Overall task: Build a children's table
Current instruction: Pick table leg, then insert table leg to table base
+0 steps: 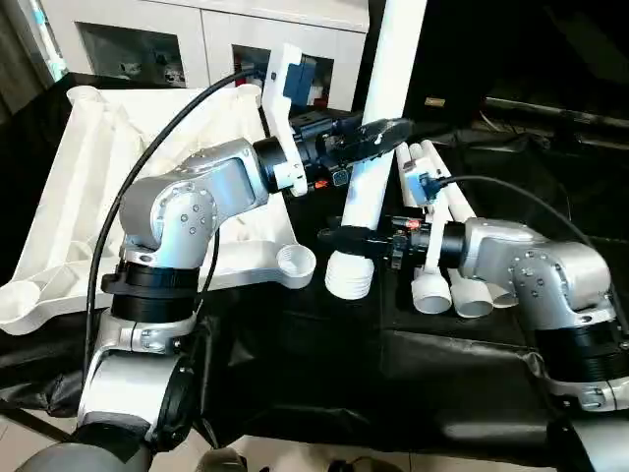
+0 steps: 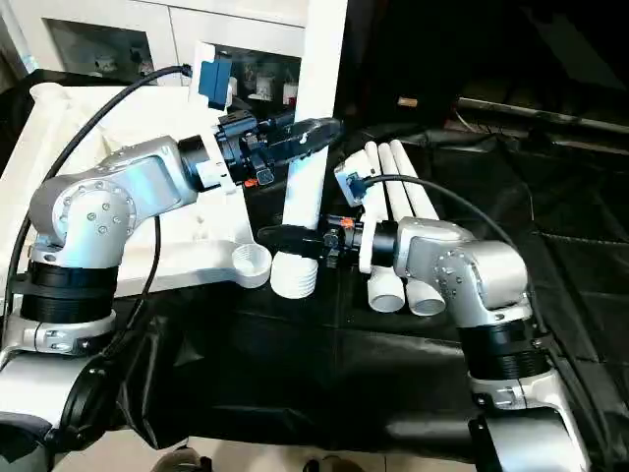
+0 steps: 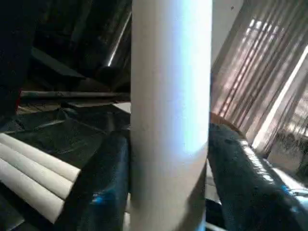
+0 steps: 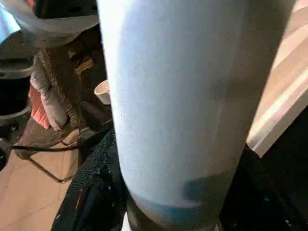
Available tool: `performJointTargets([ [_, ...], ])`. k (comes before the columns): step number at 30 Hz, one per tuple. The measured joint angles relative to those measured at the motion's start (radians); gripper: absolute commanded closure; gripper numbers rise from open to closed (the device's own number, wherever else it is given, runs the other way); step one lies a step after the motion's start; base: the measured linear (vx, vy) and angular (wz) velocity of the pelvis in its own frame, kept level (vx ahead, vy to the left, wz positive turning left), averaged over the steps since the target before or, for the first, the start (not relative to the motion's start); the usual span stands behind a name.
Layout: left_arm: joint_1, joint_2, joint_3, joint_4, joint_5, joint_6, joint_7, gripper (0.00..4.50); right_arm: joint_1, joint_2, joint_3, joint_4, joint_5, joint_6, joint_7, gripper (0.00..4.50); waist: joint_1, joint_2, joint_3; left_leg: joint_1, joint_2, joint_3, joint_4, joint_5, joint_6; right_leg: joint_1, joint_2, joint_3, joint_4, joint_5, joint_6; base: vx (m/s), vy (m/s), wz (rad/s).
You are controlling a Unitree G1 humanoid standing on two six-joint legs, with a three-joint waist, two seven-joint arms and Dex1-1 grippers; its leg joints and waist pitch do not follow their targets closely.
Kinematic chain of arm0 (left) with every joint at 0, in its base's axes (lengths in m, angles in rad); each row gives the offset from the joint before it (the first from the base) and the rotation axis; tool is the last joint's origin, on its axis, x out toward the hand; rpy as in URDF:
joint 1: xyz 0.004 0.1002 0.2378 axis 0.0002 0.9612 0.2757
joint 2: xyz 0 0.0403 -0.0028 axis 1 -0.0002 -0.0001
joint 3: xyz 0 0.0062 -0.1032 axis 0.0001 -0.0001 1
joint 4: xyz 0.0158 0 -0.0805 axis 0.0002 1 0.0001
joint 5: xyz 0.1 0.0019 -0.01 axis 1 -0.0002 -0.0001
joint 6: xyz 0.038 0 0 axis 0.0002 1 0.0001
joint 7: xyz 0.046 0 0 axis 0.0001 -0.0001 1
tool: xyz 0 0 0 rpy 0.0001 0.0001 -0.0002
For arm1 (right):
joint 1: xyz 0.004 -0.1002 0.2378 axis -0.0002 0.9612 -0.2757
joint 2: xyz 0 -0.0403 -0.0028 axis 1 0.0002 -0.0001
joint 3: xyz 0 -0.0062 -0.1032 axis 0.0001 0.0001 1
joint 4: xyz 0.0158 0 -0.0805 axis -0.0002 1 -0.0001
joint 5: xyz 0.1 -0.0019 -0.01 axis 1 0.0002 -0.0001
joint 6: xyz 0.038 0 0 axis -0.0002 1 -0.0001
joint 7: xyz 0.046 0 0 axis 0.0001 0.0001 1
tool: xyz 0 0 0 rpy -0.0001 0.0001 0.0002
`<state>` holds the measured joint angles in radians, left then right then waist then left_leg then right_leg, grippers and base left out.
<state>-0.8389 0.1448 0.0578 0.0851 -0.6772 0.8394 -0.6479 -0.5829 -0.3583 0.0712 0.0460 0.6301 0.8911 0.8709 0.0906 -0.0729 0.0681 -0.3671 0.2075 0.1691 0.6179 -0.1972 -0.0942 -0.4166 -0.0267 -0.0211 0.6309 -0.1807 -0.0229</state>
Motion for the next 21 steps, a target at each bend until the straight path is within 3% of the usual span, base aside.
performJointTargets([
  [5,-0.005,-0.066,0.096,0.012,0.014,-0.205,0.074,1.54,0.023,0.023,-0.029,0.005,-0.004,-0.017,-0.032,2.59,-0.001,0.0,0.0,0.0,0.0,0.0,0.0,0.0,0.0,0.0,0.0,0.0,0.0,0.0,0.0,0.0,0.0,0.0],
  [7,-0.022,-0.113,0.181,0.013,-0.006,-0.282,0.134,1.54,0.038,0.07,-0.065,0.007,-0.013,-0.071,-0.088,2.59,-0.004,0.001,0.0,0.0,0.0,0.0,0.0,0.0,0.0,0.0,0.0,0.0,0.0,0.001,-0.001,0.0,0.0,0.0],
  [10,-0.035,-0.096,0.221,-0.002,-0.024,-0.306,0.156,1.54,0.043,0.088,-0.081,0.007,-0.024,-0.13,-0.13,2.59,-0.003,0.003,-0.001,0.001,0.0,0.0,0.0,0.0,0.0,0.001,0.0,0.0,0.0,0.001,-0.001,0.0,0.0,0.0],
  [12,0.002,-0.034,0.187,-0.026,0.031,-0.318,0.151,1.54,0.054,0.107,-0.094,0.006,-0.06,-0.211,-0.169,2.59,-0.002,0.007,-0.002,0.002,0.0,-0.001,0.0,0.0,0.0,0.001,0.0,0.0,0.0,0.001,-0.001,0.0,0.0,0.0],
  [14,0.084,0.055,0.098,-0.025,0.164,-0.357,0.152,1.54,0.078,0.115,-0.096,0.006,-0.117,-0.29,-0.223,2.59,-0.003,0.015,-0.002,0.002,0.0,-0.001,0.0,0.0,0.0,0.002,0.0,0.0,0.0,0.001,0.0,0.0,0.0,0.0],
  [17,0.194,0.199,-0.052,0.053,0.387,-0.472,0.131,1.54,0.095,0.123,-0.094,0.008,-0.181,-0.333,-0.296,2.59,-0.003,0.025,0.0,0.001,0.0,-0.003,0.0,0.001,-0.002,0.0,0.0,-0.001,0.0,0.002,0.001,0.0,0.0,0.0],
  [19,0.258,0.272,-0.105,0.103,0.462,-0.522,0.069,1.54,0.109,0.135,-0.097,0.007,-0.207,-0.36,-0.329,2.6,-0.004,0.031,0.0,0.001,0.0,-0.003,0.0,0.001,-0.002,0.0,0.0,0.0,0.0,0.002,0.001,0.0,0.0,0.0],
  [21,0.283,0.299,-0.119,0.127,0.481,-0.543,0.021,1.54,0.12,0.148,-0.1,0.008,-0.212,-0.373,-0.349,2.6,-0.004,0.033,0.001,0.0,0.0,-0.003,0.0,0.001,-0.002,-0.001,0.0,0.0,0.0,0.002,0.001,0.0,0.0,0.0],
])
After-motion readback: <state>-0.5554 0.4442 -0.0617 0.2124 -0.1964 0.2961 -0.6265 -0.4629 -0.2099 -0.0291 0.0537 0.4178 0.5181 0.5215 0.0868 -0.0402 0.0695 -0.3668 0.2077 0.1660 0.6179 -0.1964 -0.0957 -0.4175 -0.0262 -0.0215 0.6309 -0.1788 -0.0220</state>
